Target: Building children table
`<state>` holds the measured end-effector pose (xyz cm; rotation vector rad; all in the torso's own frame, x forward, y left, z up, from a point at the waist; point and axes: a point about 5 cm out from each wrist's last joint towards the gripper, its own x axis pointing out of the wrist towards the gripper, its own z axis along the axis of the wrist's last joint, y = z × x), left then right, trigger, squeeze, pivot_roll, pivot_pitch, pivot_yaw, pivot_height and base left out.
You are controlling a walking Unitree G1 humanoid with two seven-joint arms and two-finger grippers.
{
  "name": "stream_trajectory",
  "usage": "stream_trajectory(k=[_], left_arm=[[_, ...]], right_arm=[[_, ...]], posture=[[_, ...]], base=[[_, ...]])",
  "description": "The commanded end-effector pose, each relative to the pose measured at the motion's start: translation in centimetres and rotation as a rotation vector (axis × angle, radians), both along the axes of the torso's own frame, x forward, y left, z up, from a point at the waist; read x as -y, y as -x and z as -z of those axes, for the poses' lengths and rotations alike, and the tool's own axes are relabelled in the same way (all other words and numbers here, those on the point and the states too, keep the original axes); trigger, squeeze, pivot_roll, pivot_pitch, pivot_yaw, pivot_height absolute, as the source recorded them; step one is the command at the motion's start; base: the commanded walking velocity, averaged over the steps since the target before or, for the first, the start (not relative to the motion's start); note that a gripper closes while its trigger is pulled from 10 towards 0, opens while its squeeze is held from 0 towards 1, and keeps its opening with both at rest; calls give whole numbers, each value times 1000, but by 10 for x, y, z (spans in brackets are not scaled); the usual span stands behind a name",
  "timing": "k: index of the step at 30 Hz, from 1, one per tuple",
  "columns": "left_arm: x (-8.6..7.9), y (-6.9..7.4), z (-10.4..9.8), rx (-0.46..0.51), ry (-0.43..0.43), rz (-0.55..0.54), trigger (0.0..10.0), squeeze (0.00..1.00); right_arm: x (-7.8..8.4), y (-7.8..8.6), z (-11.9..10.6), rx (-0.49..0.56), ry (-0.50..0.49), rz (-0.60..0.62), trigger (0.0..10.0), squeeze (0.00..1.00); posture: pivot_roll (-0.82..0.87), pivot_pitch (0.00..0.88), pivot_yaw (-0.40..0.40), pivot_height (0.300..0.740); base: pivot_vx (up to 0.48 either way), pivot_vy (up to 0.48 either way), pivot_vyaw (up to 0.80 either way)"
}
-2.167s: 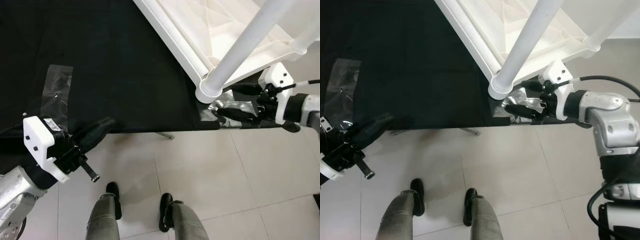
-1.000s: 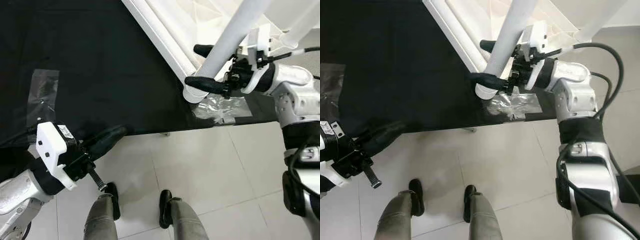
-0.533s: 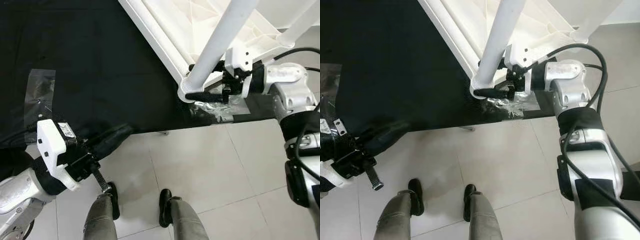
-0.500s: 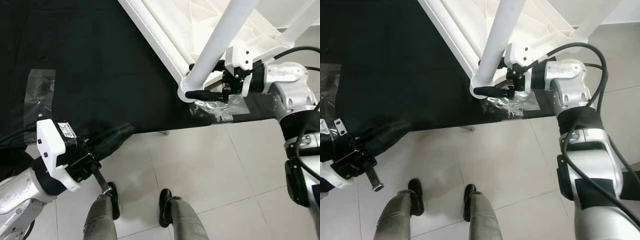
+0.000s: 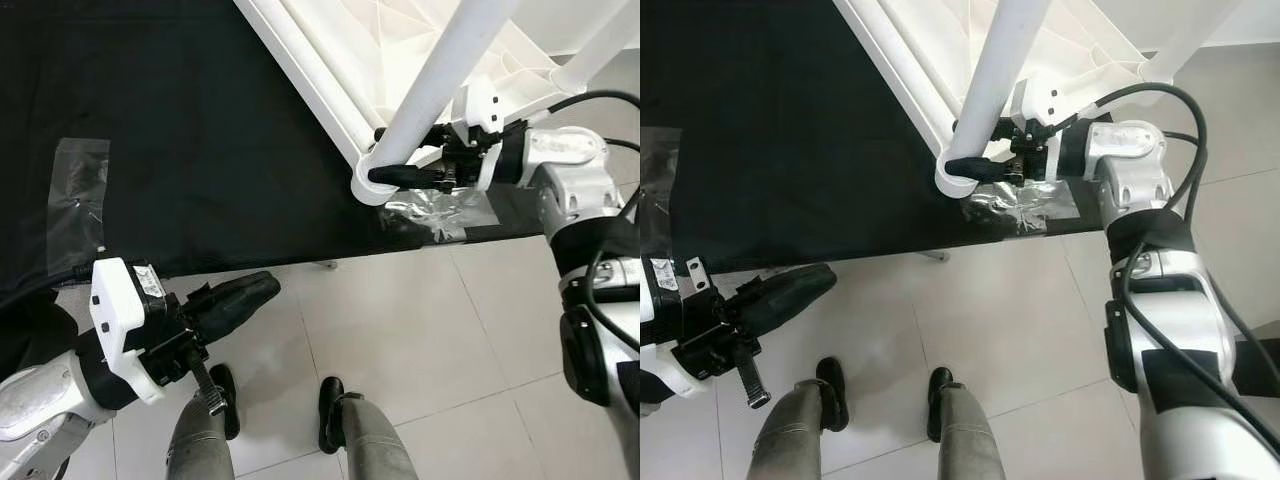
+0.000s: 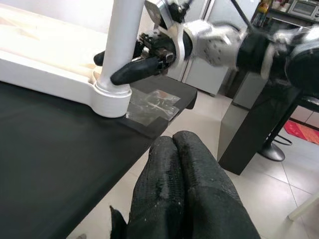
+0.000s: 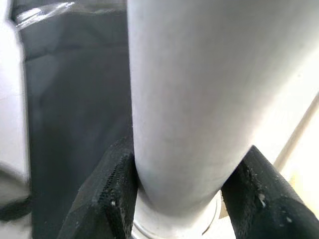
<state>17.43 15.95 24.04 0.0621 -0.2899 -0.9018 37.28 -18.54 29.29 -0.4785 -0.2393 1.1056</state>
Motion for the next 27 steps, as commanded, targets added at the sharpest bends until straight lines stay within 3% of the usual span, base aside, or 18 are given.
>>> stream_trajectory(k=[1, 3, 4, 5, 6, 7, 8, 9, 10, 12, 15, 16, 19, 20, 24, 27], left_arm=[[3, 5, 2, -20, -13, 31, 10000, 0], [3, 5, 3, -20, -13, 30, 10000, 0], [2, 5, 3, -22, -14, 27, 10000, 0], [2, 5, 3, -22, -14, 27, 10000, 0], [1, 5, 4, -22, -14, 26, 10000, 0], [1, 4, 4, -23, -15, 25, 10000, 0], [1, 4, 4, -23, -15, 25, 10000, 0], [1, 4, 4, -21, -13, 25, 10000, 0], [1, 3, 4, -19, -10, 24, 10000, 0], [1, 3, 4, -19, -10, 24, 10000, 0], [2, 2, 5, -18, -6, 25, 10000, 0], [3, 2, 5, -19, -6, 28, 10000, 0], [3, 2, 5, -19, -6, 29, 10000, 0], [3, 1, 5, -16, -8, 29, 10000, 0], [4, 1, 5, -15, -9, 30, 10000, 0], [5, 1, 6, -16, -10, 33, 10000, 0]], right_arm=[[-5, 1, 10, 6, -116, 140, 0, 0], [-11, 3, 22, -30, -165, 200, 0, 0], [-37, 14, 62, -101, -232, 438, 0, 0], [-37, 14, 62, -101, -232, 438, 0, 0], [-61, 37, 96, -140, -260, 605, 0, 0], [-77, 55, 111, -164, -297, 698, 0, 0], [-77, 55, 111, -164, -297, 698, 0, 0], [-92, 64, 117, -190, -340, 727, 0, 0], [-107, 63, 112, -184, -365, 668, 0, 0], [-107, 63, 112, -184, -365, 668, 0, 0], [-129, 56, 99, -185, -397, 582, 0, 0], [-136, 53, 95, -187, -398, 555, 5373, 0], [-139, 54, 93, -194, -398, 550, 5373, 0], [-135, 52, 82, -196, -420, 533, 10000, 1000], [-134, 53, 61, -182, -476, 476, 10000, 1000], [-138, 55, 32, -116, -477, 179, 10000, 1000]], posture=[[77, 408, -176, 740], [77, 408, -176, 740], [75, 408, -169, 740], [75, 408, -169, 740], [87, 412, -152, 740], [88, 408, -147, 740], [88, 408, -147, 740], [88, 398, -141, 740], [83, 391, -145, 740], [83, 391, -145, 740], [93, 380, -150, 740], [96, 378, -149, 740], [97, 376, -148, 740], [97, 374, -147, 740], [96, 373, -146, 740], [98, 374, -146, 740]], base=[[0, 0, 0], [0, 0, 0], [0, 0, 0], [0, 0, 0], [0, 0, 0], [0, 0, 0], [0, 0, 0], [0, 0, 0], [0, 0, 0], [0, 0, 0], [0, 0, 0], [0, 0, 0], [0, 0, 0], [0, 0, 0], [0, 0, 0], [0, 0, 0]])
